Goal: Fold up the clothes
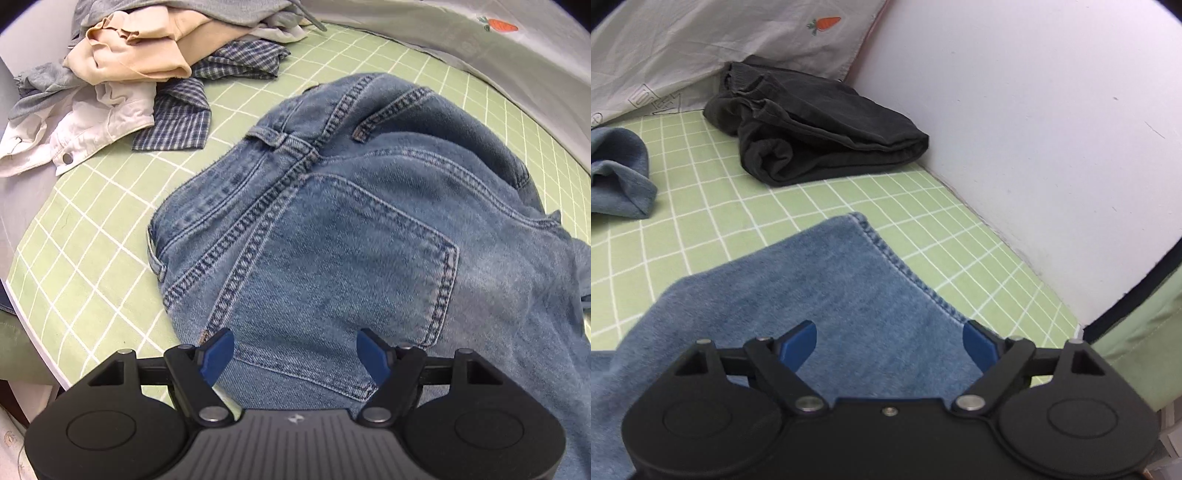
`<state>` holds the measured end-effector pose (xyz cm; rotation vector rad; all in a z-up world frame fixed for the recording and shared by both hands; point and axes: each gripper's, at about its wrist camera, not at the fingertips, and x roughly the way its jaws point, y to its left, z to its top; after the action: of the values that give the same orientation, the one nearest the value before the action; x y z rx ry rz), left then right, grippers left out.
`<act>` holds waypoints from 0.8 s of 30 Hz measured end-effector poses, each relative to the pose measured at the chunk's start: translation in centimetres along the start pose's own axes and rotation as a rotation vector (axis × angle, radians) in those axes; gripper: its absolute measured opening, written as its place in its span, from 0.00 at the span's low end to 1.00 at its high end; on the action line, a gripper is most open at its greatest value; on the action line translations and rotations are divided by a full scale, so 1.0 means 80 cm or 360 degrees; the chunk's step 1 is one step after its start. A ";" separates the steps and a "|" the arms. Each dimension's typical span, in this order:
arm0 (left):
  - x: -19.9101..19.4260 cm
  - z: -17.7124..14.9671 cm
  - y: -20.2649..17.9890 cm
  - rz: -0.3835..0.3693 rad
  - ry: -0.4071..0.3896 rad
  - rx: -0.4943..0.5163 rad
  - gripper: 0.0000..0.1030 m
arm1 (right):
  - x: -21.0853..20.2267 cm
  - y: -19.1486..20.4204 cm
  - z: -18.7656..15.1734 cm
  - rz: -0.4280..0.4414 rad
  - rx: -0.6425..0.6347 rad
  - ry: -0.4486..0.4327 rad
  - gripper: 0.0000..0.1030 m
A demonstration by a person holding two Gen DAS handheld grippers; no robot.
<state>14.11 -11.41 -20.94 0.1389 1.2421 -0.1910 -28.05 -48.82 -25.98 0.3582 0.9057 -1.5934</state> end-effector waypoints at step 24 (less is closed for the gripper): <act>0.079 0.220 -0.100 -0.0056 0.0050 0.0486 0.77 | 0.007 0.352 0.201 0.0591 -0.0100 0.0104 0.91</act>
<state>30.62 -23.32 -21.37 0.3851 1.2413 -0.4099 2.23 -60.44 -25.85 0.5052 0.8794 -1.2160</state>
